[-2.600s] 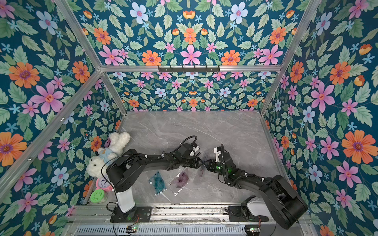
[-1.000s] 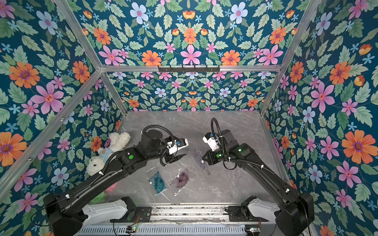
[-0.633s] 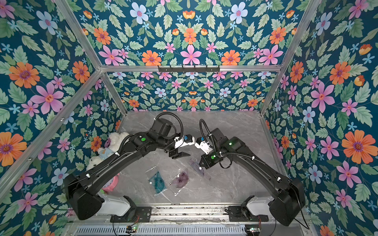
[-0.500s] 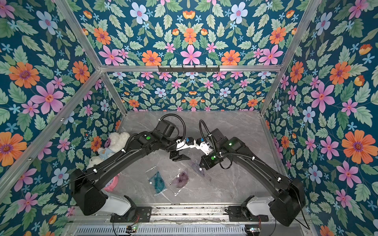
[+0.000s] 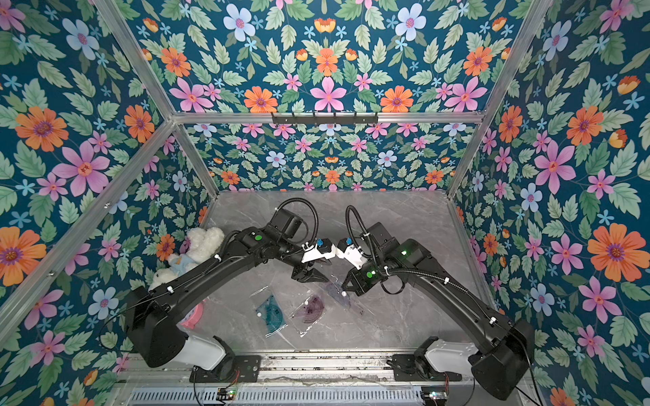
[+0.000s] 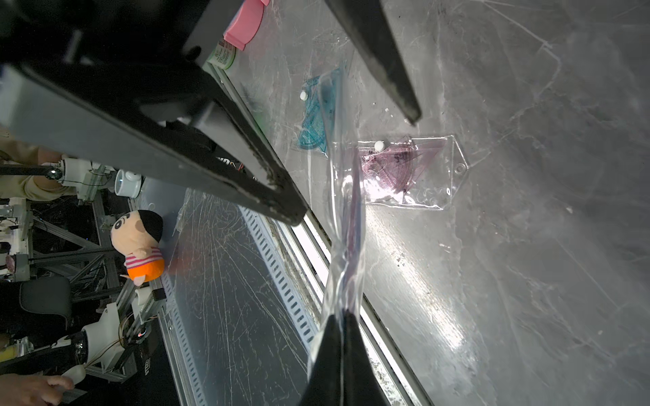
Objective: Open the ruler set and take out the ruler
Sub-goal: Pick up the ruler set bag from the center of the board.
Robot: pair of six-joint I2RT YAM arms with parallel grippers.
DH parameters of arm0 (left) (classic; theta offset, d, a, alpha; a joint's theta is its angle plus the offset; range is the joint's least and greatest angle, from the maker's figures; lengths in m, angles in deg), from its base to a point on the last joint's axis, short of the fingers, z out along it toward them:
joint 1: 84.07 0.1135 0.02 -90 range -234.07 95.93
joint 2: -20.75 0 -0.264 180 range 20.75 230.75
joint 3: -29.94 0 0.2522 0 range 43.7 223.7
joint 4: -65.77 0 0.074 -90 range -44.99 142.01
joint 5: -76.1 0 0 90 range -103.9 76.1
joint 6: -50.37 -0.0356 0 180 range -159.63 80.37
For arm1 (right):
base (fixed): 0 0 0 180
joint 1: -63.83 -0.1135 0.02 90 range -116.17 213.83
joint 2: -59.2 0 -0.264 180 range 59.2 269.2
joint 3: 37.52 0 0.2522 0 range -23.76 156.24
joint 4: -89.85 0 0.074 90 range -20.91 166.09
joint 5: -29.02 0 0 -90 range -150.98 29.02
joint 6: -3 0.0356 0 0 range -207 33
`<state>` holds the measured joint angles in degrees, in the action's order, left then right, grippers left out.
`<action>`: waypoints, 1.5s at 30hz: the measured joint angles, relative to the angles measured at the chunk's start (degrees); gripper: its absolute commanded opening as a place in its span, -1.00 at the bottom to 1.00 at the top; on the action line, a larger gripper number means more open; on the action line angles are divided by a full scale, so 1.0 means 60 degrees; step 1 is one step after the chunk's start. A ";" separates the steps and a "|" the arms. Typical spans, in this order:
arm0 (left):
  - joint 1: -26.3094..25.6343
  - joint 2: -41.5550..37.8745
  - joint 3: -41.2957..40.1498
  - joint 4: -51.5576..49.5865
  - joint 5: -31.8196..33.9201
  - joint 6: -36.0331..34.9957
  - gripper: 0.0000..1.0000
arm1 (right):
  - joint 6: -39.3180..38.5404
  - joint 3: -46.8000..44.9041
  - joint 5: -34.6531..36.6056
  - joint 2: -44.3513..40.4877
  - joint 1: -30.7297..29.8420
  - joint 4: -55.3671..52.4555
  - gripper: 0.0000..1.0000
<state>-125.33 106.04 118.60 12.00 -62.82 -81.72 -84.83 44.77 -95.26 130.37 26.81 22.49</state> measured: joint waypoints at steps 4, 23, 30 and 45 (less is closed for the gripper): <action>0.0004 -0.0047 -0.0153 0.0113 -0.0299 0.0208 -0.38 | 0.0000 -0.0058 0.0109 -0.0124 -0.0004 0.0084 -1.00; 0.0044 -0.0131 -0.0583 0.0710 -0.0412 0.0816 -1.00 | 0.0044 -0.0328 0.0678 -0.0586 0.0000 0.0645 -1.00; 0.0044 -0.0189 -0.0710 0.0896 -0.0390 0.1035 -1.00 | 0.0091 -0.0390 0.0900 -0.0696 -0.0004 0.0739 -0.60; 0.0171 -0.0466 -0.1184 0.3031 0.0022 0.4685 -1.00 | 0.0328 -0.1523 0.4681 -0.2823 -0.0040 0.2277 0.36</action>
<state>-124.30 103.25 111.49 30.19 -62.69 -53.61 -82.86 35.64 -67.17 113.43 26.57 36.15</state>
